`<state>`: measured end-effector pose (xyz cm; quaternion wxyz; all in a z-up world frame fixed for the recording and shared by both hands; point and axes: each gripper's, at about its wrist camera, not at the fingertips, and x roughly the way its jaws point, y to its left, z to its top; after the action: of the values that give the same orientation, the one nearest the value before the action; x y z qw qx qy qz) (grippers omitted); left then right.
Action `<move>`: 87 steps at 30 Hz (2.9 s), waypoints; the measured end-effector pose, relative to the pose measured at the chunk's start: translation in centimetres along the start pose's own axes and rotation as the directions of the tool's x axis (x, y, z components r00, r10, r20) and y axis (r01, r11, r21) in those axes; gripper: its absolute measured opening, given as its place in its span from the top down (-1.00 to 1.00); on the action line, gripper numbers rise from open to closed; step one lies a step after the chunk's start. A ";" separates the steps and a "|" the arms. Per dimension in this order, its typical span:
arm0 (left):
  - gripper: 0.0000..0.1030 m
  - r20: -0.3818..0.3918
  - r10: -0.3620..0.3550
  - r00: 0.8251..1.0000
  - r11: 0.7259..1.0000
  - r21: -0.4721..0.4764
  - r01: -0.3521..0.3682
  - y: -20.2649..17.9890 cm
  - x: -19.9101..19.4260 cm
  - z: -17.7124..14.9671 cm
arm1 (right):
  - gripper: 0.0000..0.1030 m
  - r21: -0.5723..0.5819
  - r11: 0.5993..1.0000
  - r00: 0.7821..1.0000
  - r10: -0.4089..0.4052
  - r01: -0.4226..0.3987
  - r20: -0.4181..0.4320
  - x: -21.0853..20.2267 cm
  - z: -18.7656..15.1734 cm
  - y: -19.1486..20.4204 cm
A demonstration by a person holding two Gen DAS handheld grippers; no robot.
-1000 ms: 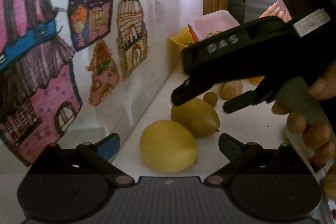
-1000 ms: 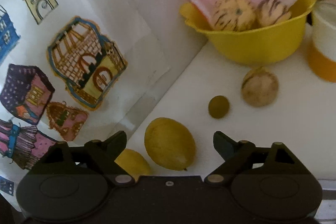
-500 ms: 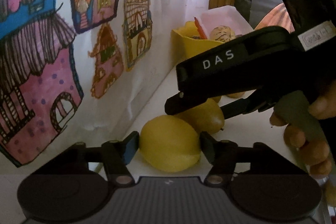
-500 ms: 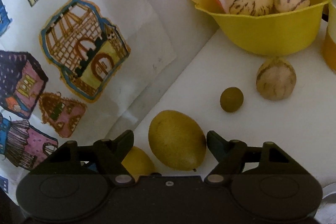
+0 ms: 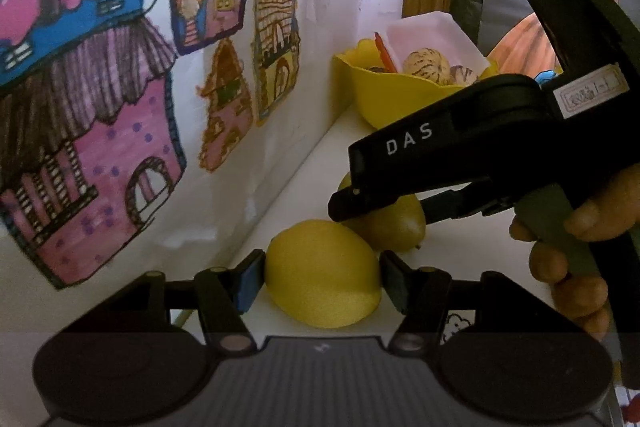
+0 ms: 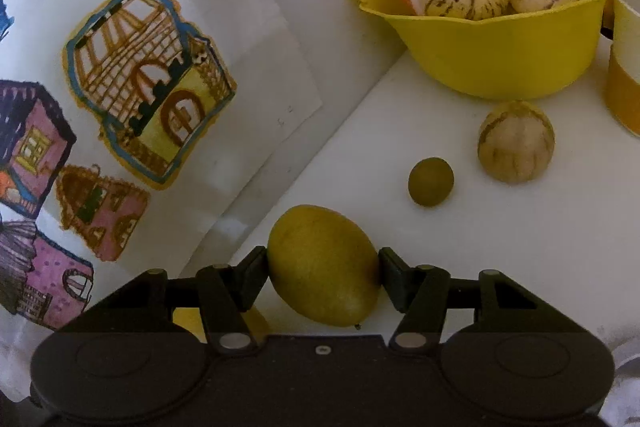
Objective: Organize fruits
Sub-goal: 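Grasp the yellow-green pear with the right tool while the left tool grasps the lemon, then carry the pear and the lemon over the steel tray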
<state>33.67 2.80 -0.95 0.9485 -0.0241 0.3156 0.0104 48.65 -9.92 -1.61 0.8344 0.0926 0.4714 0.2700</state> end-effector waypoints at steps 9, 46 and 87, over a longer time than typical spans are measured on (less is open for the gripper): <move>-0.28 -0.017 -0.034 0.999 0.999 -0.033 0.034 0.3 -3.0 -1.8 | -0.18 0.030 0.999 0.999 0.030 -0.029 -0.043 -2.0 -2.4 -0.3; -0.28 -0.025 -0.353 0.935 0.934 0.055 0.354 -12.0 -14.8 -6.6 | -0.19 0.254 0.966 0.996 0.018 -0.041 0.090 -27.7 -17.0 -7.4; -0.41 -0.094 -0.369 0.925 0.915 0.142 0.379 -16.4 -13.8 -10.4 | -0.22 0.155 0.972 0.958 -0.206 0.176 0.202 -26.5 -24.5 -11.5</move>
<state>16.97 -14.19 -0.31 0.9211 -0.0095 0.3358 -0.1967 21.44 -36.23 0.04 0.8948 0.1320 0.4017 0.1437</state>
